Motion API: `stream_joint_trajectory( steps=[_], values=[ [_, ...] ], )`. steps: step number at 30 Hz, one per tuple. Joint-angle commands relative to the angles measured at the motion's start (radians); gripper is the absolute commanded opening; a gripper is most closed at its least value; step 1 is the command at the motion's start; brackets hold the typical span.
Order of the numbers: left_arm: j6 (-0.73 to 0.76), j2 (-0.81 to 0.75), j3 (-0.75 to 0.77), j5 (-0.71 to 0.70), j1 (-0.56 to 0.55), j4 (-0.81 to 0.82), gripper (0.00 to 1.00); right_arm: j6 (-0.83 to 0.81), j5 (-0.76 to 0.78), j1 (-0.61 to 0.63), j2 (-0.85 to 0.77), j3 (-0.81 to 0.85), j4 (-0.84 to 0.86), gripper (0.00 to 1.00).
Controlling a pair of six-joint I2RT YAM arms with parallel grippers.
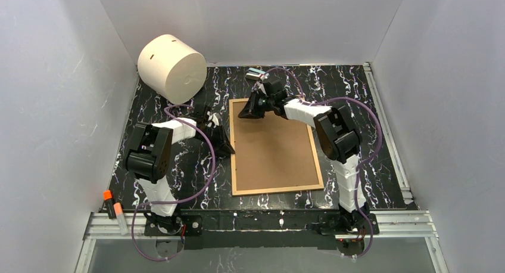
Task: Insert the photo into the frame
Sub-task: Install the photo frame at the center of the board.
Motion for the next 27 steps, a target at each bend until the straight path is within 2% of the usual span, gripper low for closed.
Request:
stream_joint_trajectory(
  steps=[1,8,13,27],
  values=[
    [0.058,0.094,-0.012,-0.306,-0.005,0.027,0.25,0.059,-0.116,0.020,0.067,0.091,0.112,0.17],
    [0.070,0.091,-0.049,-0.344,-0.004,-0.001,0.20,0.129,-0.152,0.020,0.166,0.165,0.153,0.16],
    [0.074,0.087,-0.061,-0.349,-0.005,-0.002,0.19,0.132,-0.134,0.020,0.223,0.209,0.085,0.15],
    [0.076,0.084,-0.072,-0.347,-0.006,-0.003,0.18,0.107,-0.030,-0.002,0.252,0.175,0.001,0.13]
  ],
)
